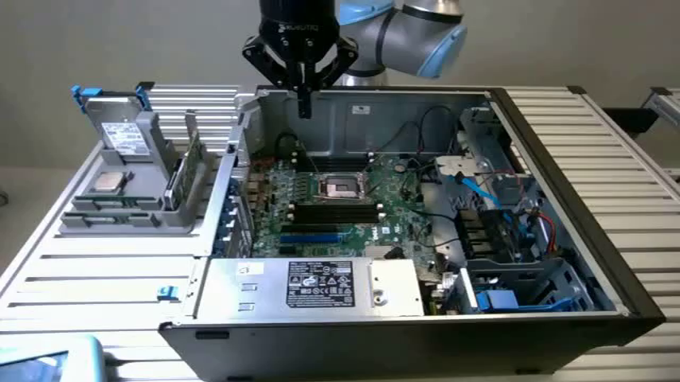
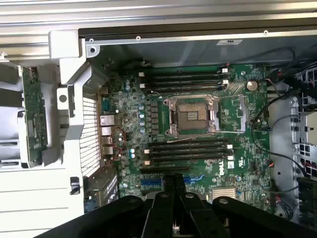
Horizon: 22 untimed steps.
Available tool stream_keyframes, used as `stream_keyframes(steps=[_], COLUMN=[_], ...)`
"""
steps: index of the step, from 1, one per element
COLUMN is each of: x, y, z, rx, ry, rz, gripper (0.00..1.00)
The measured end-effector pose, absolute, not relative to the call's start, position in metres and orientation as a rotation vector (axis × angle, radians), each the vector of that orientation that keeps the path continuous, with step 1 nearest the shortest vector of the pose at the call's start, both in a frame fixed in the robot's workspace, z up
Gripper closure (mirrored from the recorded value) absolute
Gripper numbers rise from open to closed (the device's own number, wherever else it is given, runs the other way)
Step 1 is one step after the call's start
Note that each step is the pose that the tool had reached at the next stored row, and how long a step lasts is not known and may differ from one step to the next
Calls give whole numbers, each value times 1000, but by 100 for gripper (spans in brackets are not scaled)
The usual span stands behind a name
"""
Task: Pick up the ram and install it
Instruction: 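Reach for the ram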
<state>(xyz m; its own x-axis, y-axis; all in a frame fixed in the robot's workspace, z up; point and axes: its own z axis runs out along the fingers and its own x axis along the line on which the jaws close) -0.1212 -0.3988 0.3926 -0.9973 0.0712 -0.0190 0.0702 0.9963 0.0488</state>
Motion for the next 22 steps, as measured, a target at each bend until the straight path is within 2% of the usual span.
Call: stream_keyframes(steps=[15,22], x=[-124,-154], y=[-399,-399], z=[393,393], rx=[111,111], ry=[3118,3118], rz=[75,75], gripper=[89,89])
